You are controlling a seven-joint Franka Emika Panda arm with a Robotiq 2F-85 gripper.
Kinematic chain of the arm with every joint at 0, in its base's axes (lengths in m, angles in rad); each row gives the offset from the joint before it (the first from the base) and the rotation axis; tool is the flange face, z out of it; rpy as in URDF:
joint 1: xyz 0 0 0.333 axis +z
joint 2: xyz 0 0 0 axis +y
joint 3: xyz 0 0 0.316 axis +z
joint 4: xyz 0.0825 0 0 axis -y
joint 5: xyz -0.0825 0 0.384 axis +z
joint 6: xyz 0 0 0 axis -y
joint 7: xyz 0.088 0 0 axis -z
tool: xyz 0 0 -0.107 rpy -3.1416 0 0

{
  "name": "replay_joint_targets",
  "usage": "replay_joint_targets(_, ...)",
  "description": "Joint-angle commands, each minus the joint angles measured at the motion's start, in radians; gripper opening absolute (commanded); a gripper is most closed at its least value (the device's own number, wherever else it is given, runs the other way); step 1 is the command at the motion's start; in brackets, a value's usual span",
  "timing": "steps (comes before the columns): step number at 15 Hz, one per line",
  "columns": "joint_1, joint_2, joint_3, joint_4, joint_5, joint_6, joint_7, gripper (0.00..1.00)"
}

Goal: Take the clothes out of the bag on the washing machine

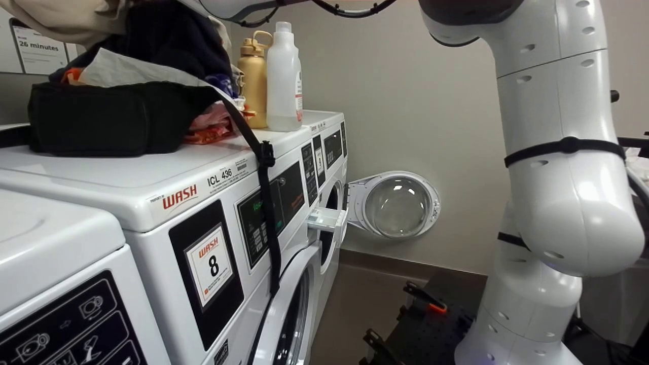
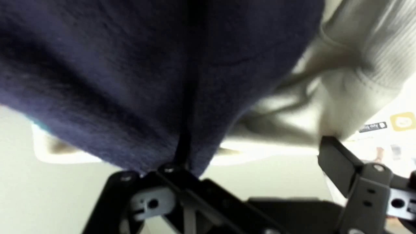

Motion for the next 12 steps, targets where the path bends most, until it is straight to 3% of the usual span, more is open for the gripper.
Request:
replay_joint_targets(1, 0.072, 0.131, -0.048, 0.251, -0.112, 0.012, 0.120, 1.00)
replay_joint_targets(2, 0.079, 0.163, -0.040, 0.300, -0.102, -0.025, 0.102, 1.00)
replay_joint_targets(10, 0.065, 0.297, -0.027, 0.364, -0.018, -0.280, 0.029, 1.00)
replay_joint_targets(11, 0.062, 0.311, -0.023, 0.376, -0.010, -0.293, 0.028, 0.75)
replay_joint_targets(12, 0.063, 0.323, -0.025, 0.390, -0.012, -0.304, 0.027, 0.74)
